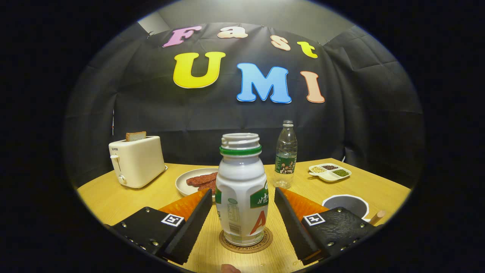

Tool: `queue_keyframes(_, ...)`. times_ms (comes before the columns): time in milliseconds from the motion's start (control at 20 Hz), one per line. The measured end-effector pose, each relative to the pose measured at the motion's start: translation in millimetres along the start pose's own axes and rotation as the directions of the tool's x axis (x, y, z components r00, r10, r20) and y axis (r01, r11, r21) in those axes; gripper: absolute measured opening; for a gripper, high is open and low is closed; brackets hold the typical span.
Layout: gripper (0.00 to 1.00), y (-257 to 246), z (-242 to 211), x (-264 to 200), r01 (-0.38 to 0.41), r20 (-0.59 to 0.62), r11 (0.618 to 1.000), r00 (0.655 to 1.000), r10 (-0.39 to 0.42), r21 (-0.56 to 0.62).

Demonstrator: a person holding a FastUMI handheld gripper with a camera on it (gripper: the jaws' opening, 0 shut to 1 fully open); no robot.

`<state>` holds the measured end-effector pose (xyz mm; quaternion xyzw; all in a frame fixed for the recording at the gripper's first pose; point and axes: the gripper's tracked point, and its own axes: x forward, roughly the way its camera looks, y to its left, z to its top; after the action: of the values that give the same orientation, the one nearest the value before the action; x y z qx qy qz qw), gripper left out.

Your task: Take the bottle from table, then pour the juice into the cup, finally place the bottle on the coaster

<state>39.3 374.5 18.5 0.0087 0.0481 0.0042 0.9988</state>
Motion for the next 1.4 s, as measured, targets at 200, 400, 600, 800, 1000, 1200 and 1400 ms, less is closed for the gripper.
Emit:
queue_keyframes(200,0.99,-3.5,43.0,-27.9,0.012,0.042,0.998,0.999,-0.010,-0.055)
queue_keyframes(400,0.99,-5.5,96.1,-55.7,0.019,0.098,0.999,0.995,-0.014,-0.051)
queue_keyframes(600,0.98,-6.0,131.8,-74.0,0.020,0.131,1.000,0.991,-0.019,-0.010)
queue_keyframes(800,0.98,2.2,142.6,-87.4,-0.011,0.128,1.000,0.992,0.013,-0.019)
queue_keyframes(1000,0.98,-12.8,127.4,-92.6,-0.024,0.119,0.999,0.992,0.030,-0.047)
queue_keyframes(1200,0.99,-39.3,104.2,-93.3,-0.050,0.113,0.996,0.992,0.058,-0.071)
queue_keyframes(1400,0.98,-106.8,78.9,-97.9,-0.013,0.175,0.992,0.984,0.035,-0.127)
